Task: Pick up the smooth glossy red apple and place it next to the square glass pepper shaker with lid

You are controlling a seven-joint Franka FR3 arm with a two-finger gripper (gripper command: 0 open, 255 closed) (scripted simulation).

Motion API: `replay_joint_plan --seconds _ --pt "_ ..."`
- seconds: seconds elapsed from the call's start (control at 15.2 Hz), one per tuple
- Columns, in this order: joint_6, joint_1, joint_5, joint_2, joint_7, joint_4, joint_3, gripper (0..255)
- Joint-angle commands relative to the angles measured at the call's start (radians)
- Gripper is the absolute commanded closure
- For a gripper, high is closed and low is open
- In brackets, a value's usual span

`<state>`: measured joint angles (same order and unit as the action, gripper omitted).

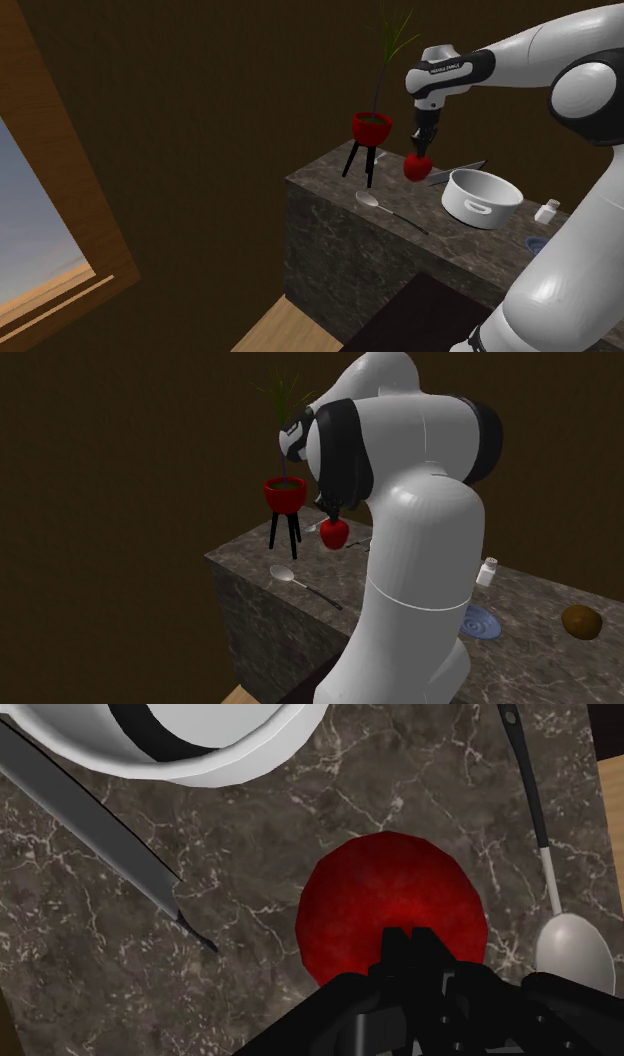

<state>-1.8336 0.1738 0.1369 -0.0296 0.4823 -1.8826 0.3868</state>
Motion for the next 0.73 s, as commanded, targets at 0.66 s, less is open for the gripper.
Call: replay_joint_plan --seconds 0.66 --pt "0.163 -0.002 -0.001 0.007 0.018 0.156 -0.002 255"
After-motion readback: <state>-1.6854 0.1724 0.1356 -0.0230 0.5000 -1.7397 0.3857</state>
